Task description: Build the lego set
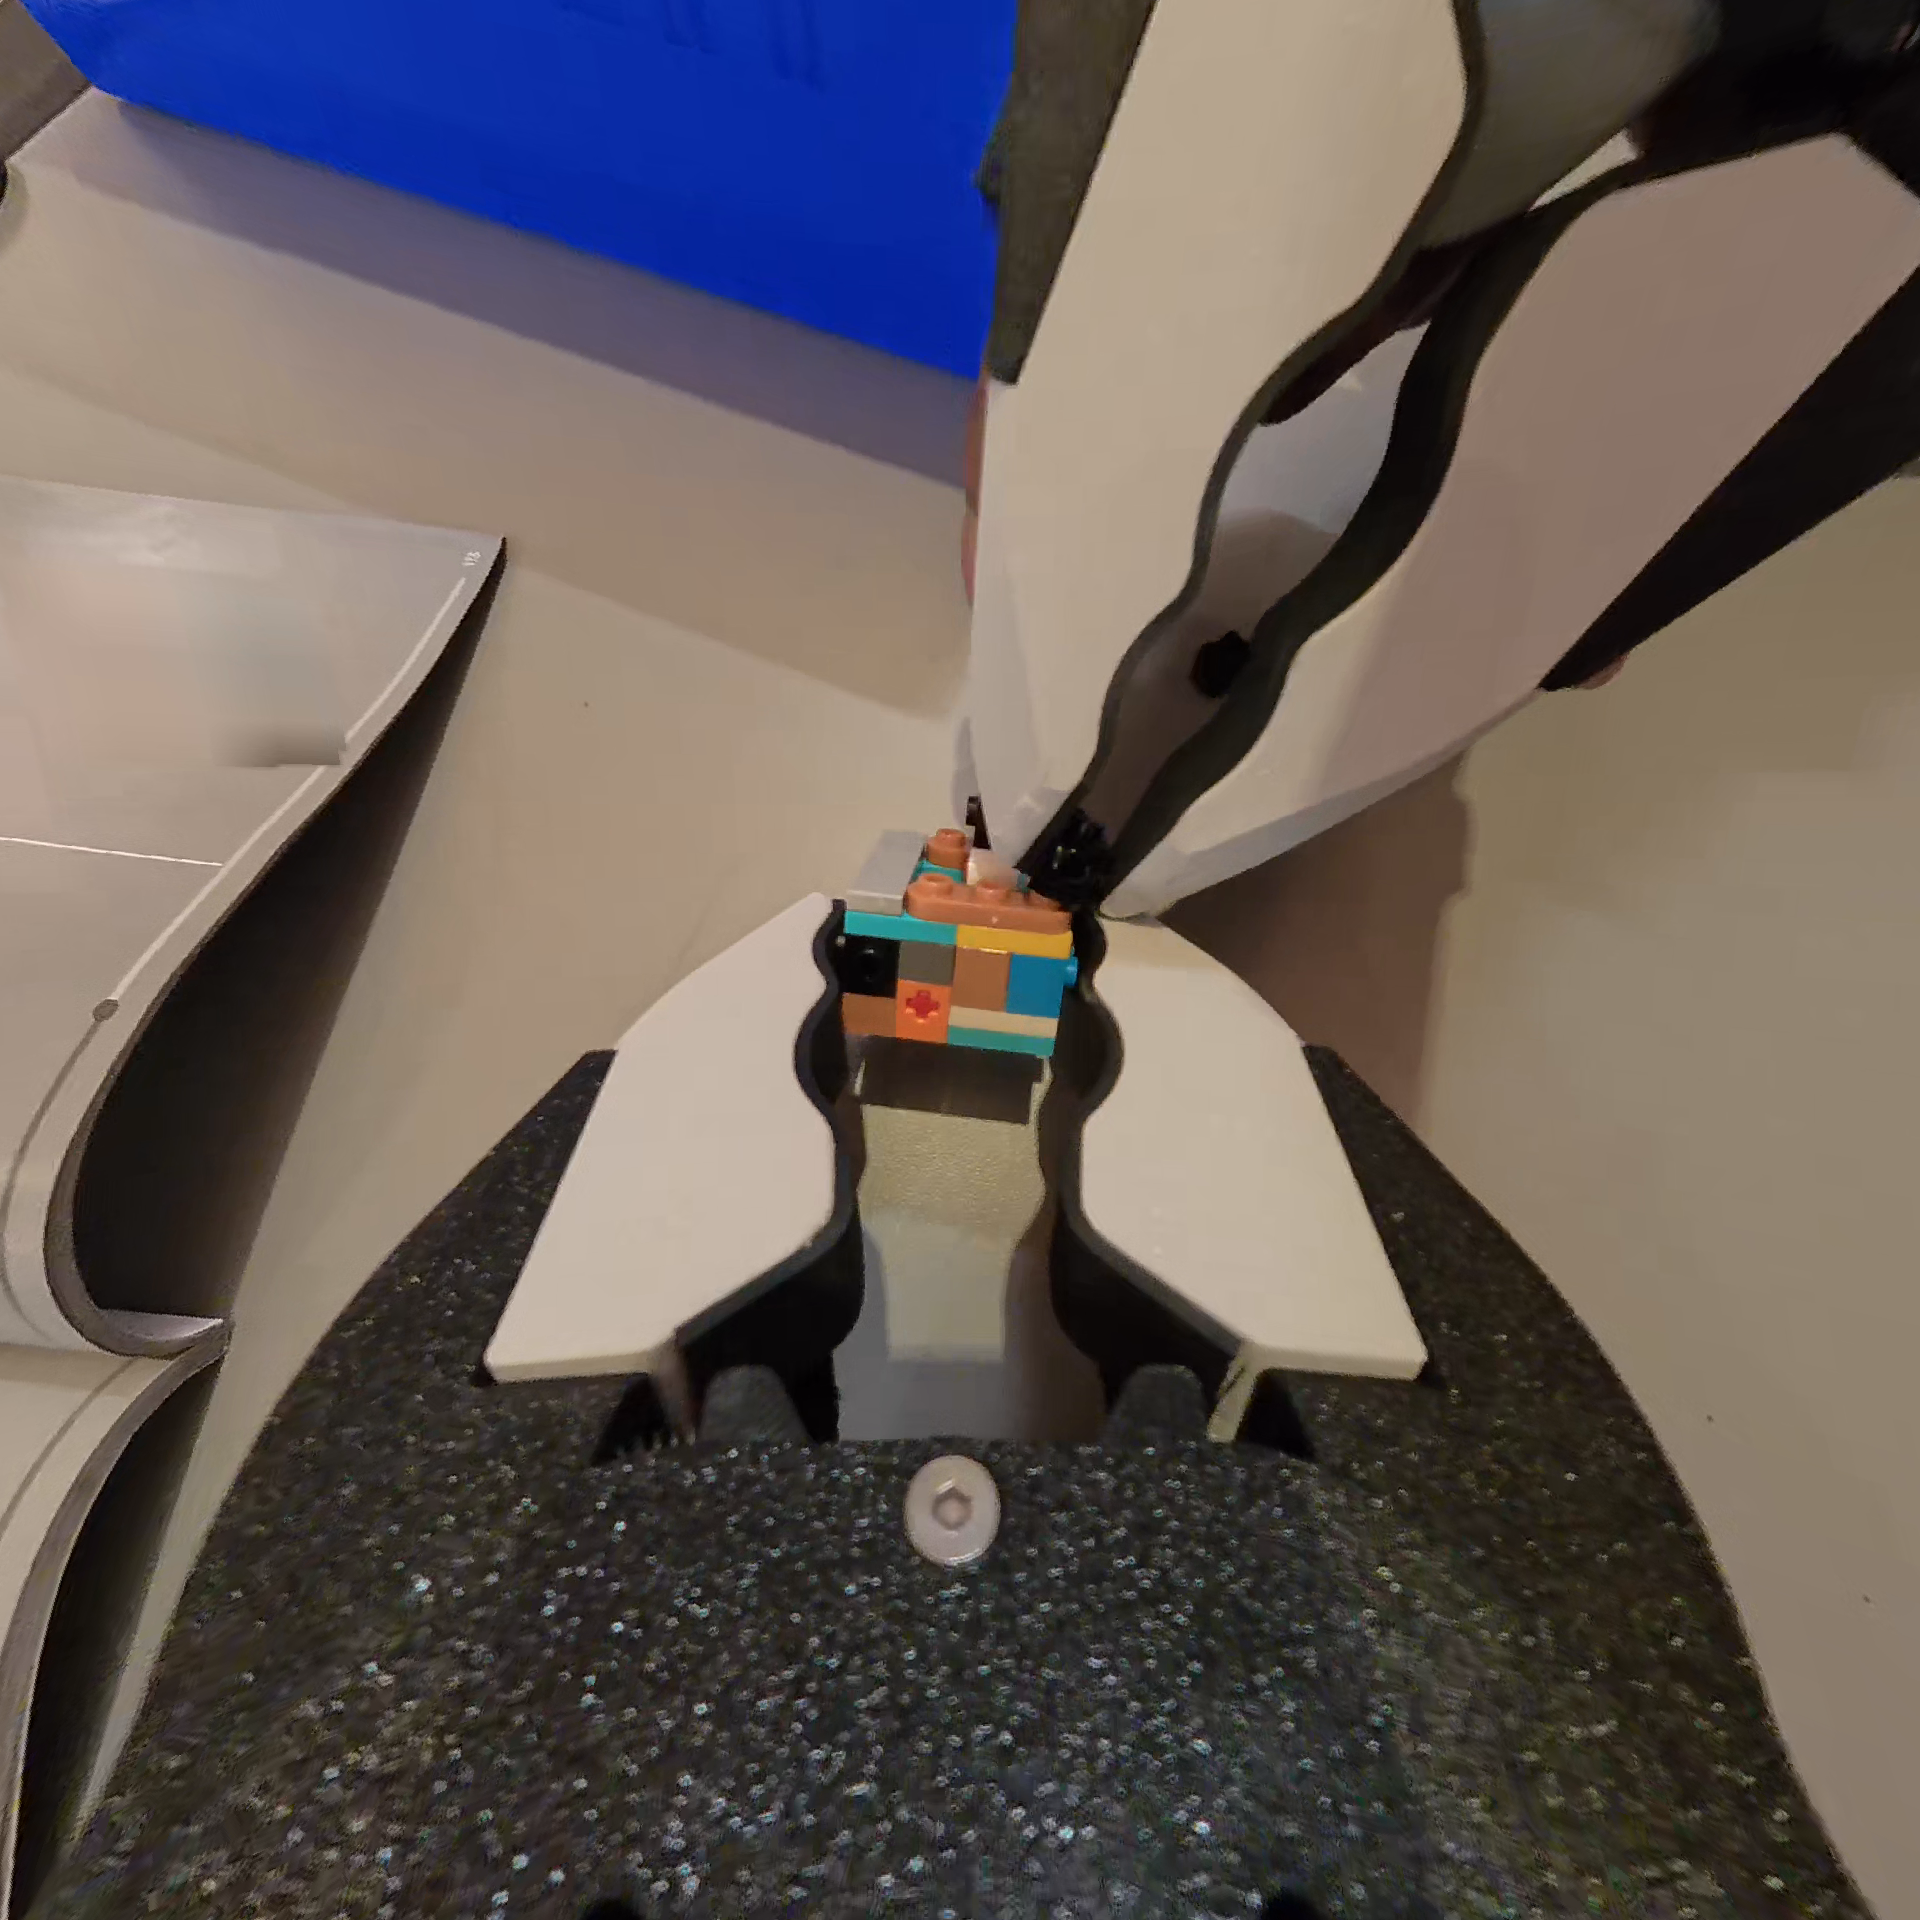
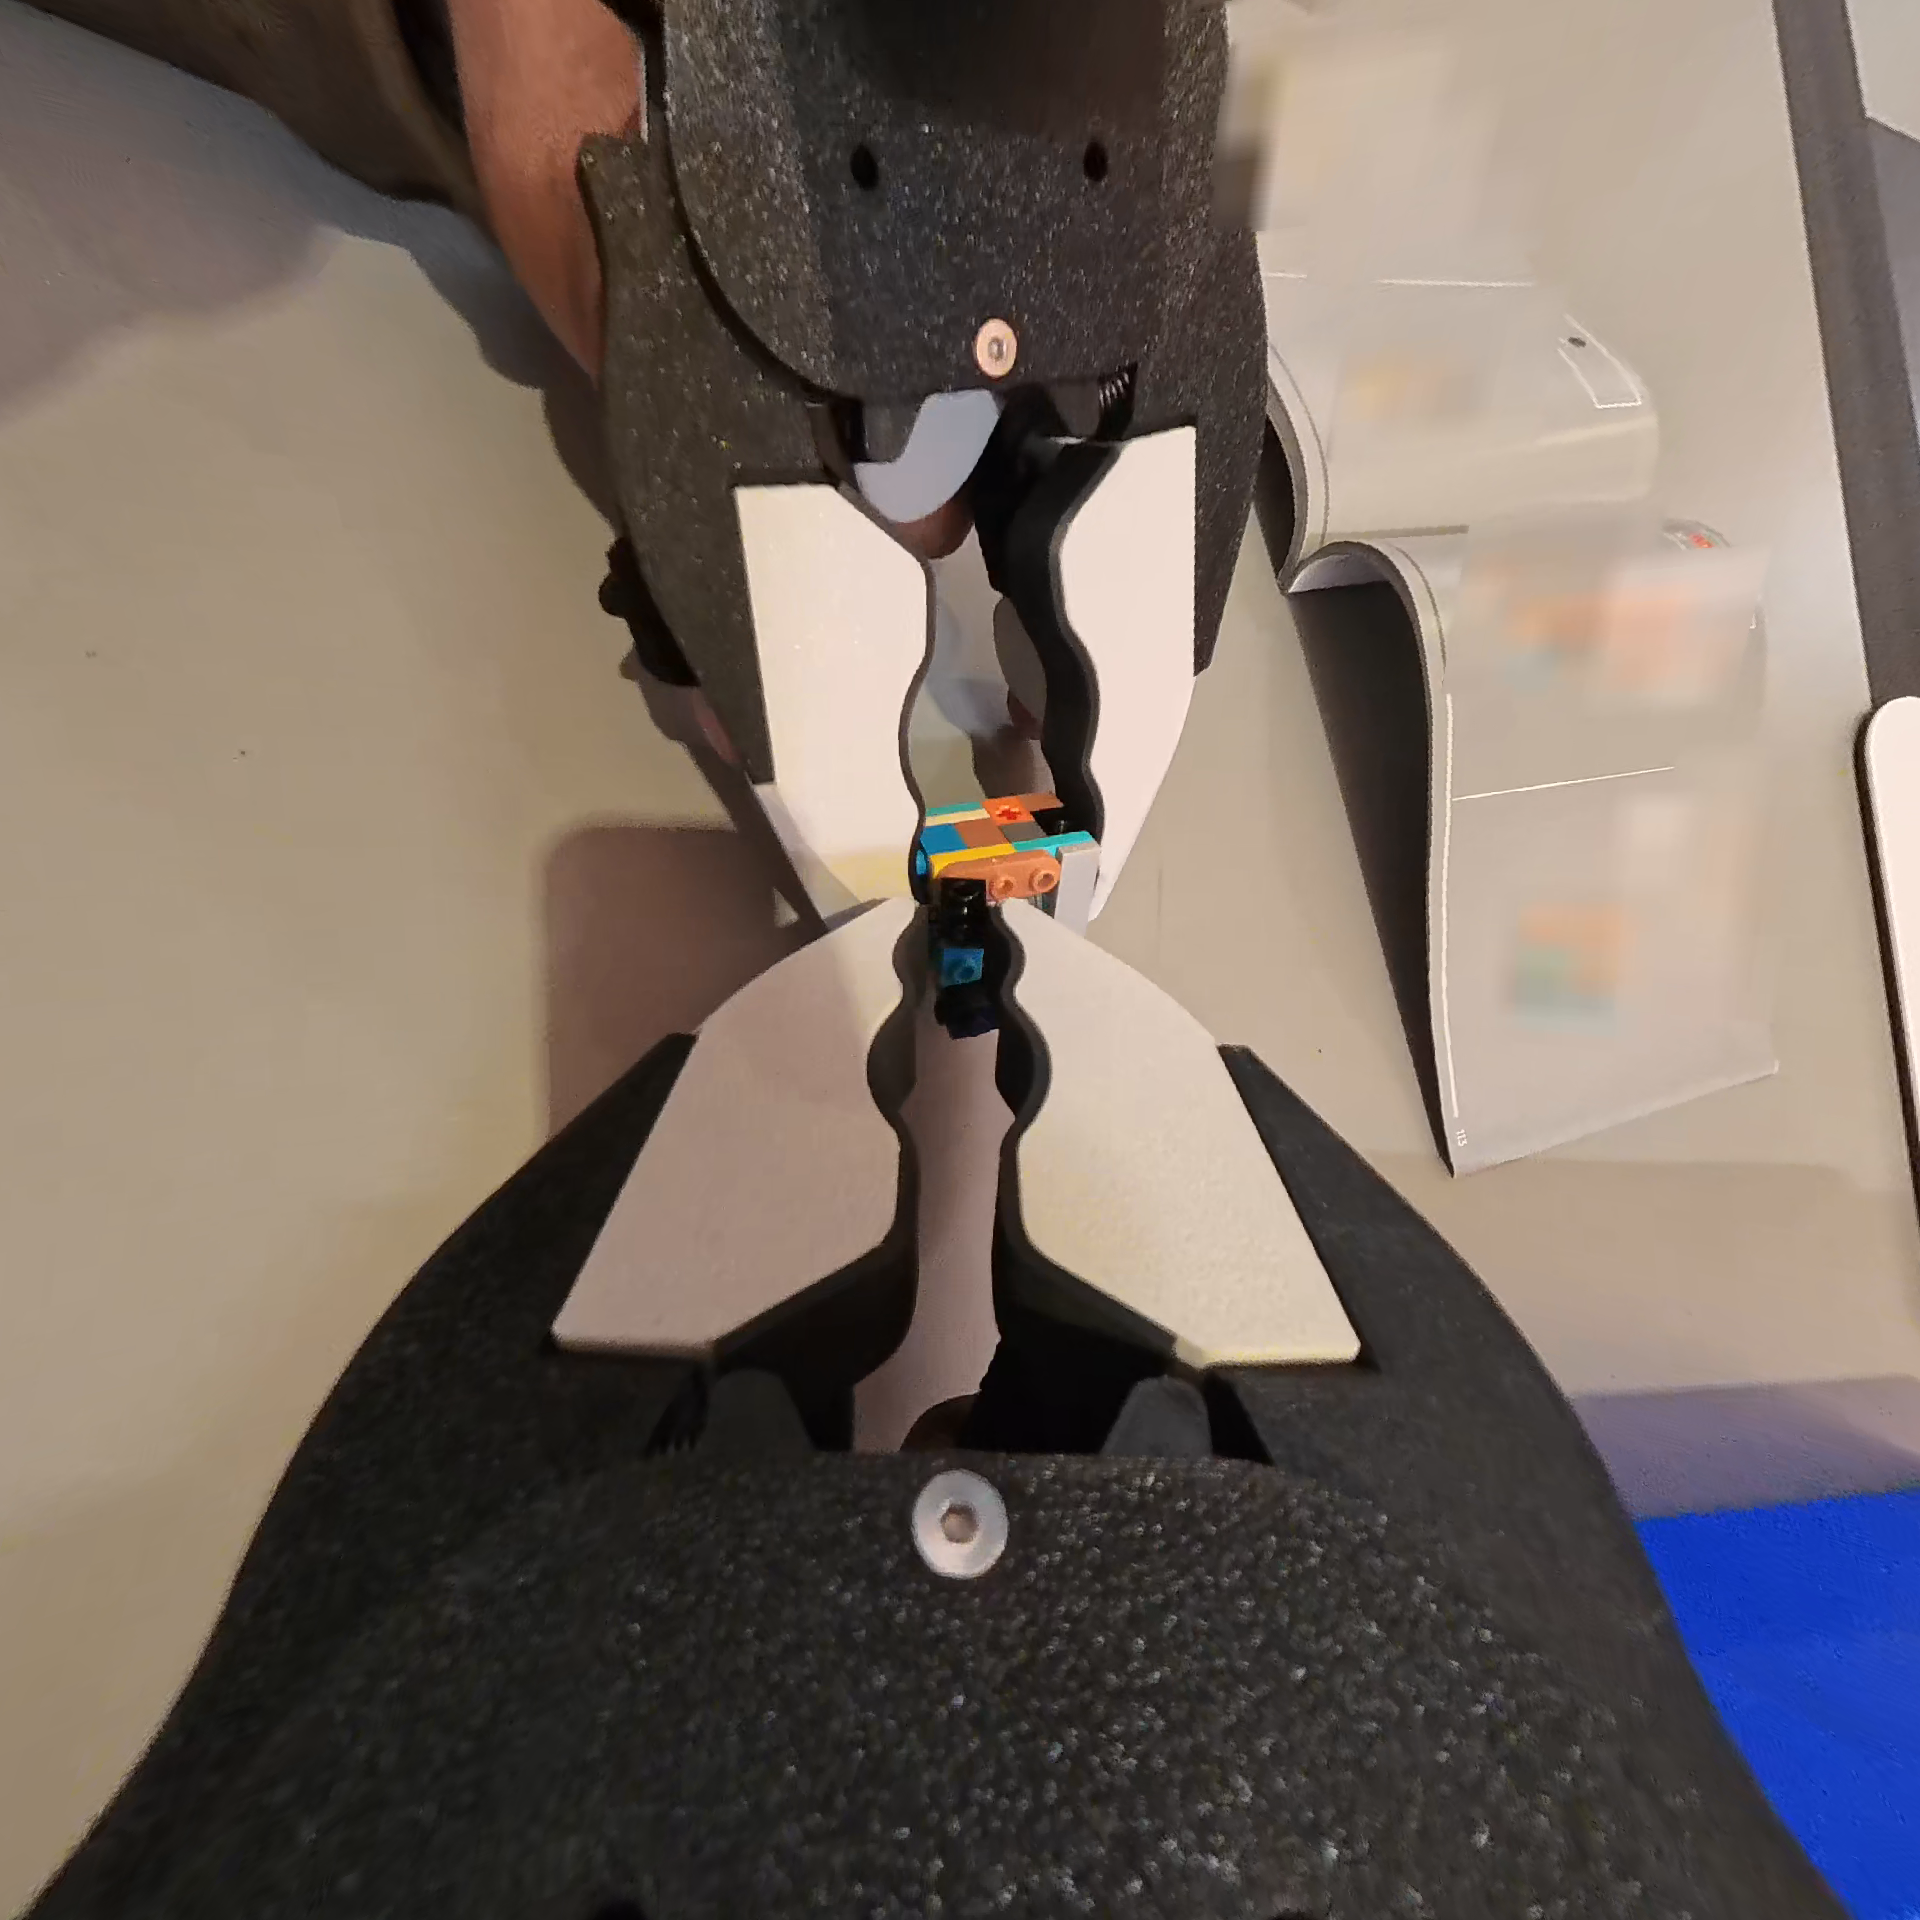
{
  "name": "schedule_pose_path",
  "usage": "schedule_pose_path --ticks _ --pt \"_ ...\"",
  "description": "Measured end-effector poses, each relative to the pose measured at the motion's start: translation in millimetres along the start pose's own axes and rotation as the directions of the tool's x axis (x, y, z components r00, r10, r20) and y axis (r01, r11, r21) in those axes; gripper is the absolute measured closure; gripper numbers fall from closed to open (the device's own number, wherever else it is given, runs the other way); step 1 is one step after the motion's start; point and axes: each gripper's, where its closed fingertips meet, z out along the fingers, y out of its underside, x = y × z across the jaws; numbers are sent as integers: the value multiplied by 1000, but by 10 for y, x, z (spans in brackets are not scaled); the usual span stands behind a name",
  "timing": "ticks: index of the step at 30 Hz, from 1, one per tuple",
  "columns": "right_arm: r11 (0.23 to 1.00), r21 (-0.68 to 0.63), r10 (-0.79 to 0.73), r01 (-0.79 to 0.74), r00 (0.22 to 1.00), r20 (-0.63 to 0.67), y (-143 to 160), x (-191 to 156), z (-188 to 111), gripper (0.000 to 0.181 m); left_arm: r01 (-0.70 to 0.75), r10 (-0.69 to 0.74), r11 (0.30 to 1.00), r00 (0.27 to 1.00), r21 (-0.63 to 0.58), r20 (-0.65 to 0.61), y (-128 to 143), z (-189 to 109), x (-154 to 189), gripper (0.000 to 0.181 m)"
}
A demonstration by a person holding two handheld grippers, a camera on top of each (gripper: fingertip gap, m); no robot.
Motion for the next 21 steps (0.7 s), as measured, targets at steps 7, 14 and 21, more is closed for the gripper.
schedule_pose_path --ticks 7,14,21 --pt "1000 8 -10 10 1000 7 18 8 -6 172 9 -9 1000 1000 10 -24 -9 5 25 141" --pt "1000 25 -7 6 1000 18 5 7 -17 171 13 -12 1000 999 21 -42 -20 2 37 141" --pt "998 57 9 -11 999 38 -40 -6 -48 168 18 -15 999 998 42 -59 -42 -12 45 141"
